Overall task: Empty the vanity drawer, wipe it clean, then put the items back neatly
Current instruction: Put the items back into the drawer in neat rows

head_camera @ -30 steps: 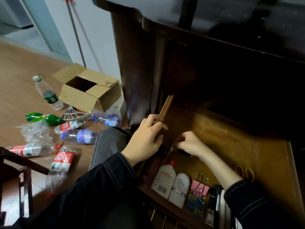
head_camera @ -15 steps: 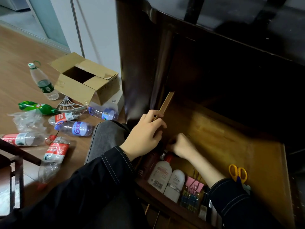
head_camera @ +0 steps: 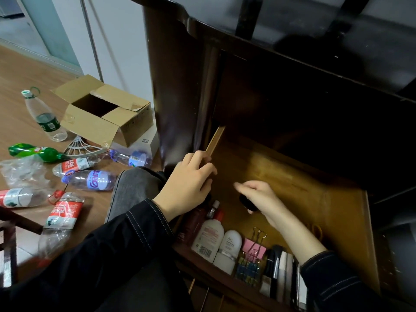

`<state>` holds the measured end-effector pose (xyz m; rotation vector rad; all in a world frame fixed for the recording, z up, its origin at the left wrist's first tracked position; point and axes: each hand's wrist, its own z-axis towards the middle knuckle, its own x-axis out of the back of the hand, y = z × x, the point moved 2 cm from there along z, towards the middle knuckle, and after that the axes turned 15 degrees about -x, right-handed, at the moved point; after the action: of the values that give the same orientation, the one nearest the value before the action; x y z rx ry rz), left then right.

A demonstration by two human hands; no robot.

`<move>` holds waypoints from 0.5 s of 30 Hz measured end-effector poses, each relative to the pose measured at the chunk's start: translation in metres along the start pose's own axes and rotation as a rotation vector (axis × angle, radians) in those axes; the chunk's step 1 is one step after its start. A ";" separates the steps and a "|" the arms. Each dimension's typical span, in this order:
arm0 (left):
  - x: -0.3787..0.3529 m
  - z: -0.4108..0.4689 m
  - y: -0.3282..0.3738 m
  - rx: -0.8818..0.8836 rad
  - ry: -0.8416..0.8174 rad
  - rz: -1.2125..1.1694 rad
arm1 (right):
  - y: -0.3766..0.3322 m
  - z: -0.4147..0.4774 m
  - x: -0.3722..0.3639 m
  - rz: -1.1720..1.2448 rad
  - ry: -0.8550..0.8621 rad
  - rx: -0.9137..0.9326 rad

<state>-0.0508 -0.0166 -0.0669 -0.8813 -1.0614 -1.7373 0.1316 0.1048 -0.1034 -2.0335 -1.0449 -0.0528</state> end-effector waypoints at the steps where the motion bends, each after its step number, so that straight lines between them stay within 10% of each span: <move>1: 0.000 0.002 0.004 -0.020 -0.020 0.067 | 0.007 -0.006 0.011 0.086 -0.012 -0.036; 7: -0.010 0.028 0.049 -0.240 -0.070 0.049 | 0.052 -0.029 0.078 0.417 0.065 -0.096; 15: -0.098 0.074 0.079 -0.204 -0.524 -0.169 | 0.096 -0.019 0.103 -0.038 0.274 -0.048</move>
<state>0.0652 0.0641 -0.1026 -1.4661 -1.3378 -1.8234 0.2708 0.1293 -0.1150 -1.9815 -0.9155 -0.3684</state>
